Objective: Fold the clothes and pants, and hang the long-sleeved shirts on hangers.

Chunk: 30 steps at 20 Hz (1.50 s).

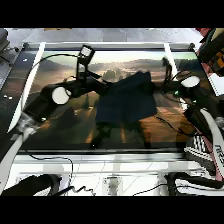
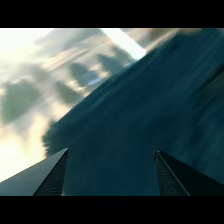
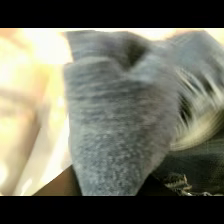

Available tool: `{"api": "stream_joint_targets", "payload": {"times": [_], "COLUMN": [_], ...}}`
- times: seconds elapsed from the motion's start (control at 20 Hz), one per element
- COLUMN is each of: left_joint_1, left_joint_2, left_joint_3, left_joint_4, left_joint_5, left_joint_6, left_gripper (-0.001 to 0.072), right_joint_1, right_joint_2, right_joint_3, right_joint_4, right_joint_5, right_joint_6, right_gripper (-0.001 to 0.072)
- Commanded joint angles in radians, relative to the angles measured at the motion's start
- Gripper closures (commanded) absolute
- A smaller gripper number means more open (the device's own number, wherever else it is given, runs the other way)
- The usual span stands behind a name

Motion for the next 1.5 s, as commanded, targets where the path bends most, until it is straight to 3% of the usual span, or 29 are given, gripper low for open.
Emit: {"api": "stream_joint_targets", "payload": {"times": [0.0, 0.2, 0.3, 0.45, 0.65, 0.95, 1.2, 1.45], "left_joint_1": [0.093, 0.153, 0.171, 0.183, 0.182, 0.182, 0.182, 0.182], "left_joint_2": [0.072, 0.163, 0.204, 0.256, 0.291, 0.29, 0.29, 0.29], "left_joint_3": [0.0, 0.0, 0.0, 0.0, 0.0, 0.0, 0.0, 0.0], "left_joint_4": [0.04, 0.04, 0.04, 0.041, 0.064, 0.063, 0.063, 0.063], "left_joint_5": [-0.068, -0.068, -0.068, -0.068, -0.068, -0.068, -0.068, -0.068], "left_joint_6": [-0.001, -0.001, -0.001, -0.001, 0.0, -0.001, -0.001, -0.001], "left_gripper": [0.0107, 0.0107, 0.0107, 0.0107, 0.0107, 0.0108, 0.0107, 0.0107], "right_joint_1": [0.0, -0.039, -0.108, -0.287, -0.623, -0.923, -1.031, -1.082], "right_joint_2": [0.119, 0.255, 0.314, 0.378, 0.375, 0.349, 0.266, 0.283], "right_joint_3": [0.153, 0.277, 0.315, 0.332, 0.332, 0.331, 0.327, 0.327], "right_joint_4": [-0.005, -0.16, -0.333, -0.57, -0.639, -0.713, -1.01, -1.015], "right_joint_5": [-0.052, -0.263, -0.328, -0.312, -0.245, -0.036, 0.513, 0.518], "right_joint_6": [-0.001, 0.036, 0.184, 0.399, 0.573, 0.568, 0.638, 0.708], "right_gripper": [0.0668, 0.0669, 0.0669, 0.0669, 0.0669, 0.0669, 0.067, 0.0669]}}
